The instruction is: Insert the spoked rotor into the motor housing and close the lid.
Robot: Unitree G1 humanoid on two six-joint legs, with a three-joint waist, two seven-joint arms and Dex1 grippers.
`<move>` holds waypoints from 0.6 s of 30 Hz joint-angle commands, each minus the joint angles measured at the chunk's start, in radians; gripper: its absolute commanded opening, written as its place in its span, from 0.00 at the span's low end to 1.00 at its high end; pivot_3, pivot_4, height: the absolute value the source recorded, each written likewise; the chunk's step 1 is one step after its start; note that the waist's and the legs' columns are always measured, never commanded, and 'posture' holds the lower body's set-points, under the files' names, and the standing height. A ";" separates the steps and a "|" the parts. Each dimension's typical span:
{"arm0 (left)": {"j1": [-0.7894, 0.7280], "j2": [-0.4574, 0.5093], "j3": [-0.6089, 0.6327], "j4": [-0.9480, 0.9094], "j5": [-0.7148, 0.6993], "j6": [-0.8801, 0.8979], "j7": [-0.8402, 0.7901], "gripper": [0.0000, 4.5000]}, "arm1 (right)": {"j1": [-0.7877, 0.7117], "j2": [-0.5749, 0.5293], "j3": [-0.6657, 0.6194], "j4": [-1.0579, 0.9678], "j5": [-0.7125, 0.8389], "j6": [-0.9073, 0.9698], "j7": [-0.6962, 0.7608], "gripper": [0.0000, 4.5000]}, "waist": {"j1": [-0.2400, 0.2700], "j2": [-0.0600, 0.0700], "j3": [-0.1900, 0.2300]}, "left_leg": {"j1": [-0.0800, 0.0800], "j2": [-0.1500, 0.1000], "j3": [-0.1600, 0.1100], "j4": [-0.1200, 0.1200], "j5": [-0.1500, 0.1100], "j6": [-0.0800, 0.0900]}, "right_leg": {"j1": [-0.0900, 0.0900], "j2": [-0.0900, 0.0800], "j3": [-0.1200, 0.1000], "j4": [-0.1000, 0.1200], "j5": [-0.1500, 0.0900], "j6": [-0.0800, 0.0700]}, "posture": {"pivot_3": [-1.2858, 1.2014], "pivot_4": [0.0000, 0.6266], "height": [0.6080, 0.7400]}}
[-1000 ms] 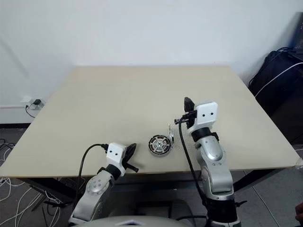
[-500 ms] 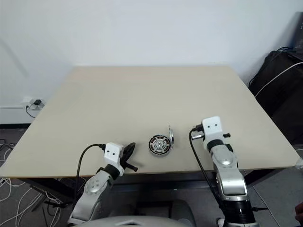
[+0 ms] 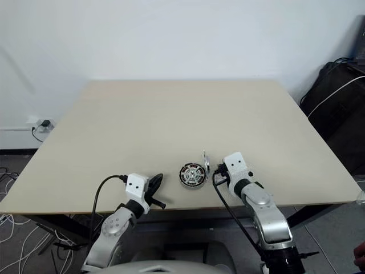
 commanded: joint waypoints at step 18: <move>0.002 -0.004 -0.008 -0.023 0.000 -0.026 -0.010 0.00 | -0.106 0.107 0.156 0.257 0.052 -0.070 0.105 0.01 | -0.002 -0.001 0.000 | 0.001 0.000 0.000 0.000 0.000 0.000 | 0.001 0.000 0.000 0.001 0.000 0.000 | 0.52 0.00 1.00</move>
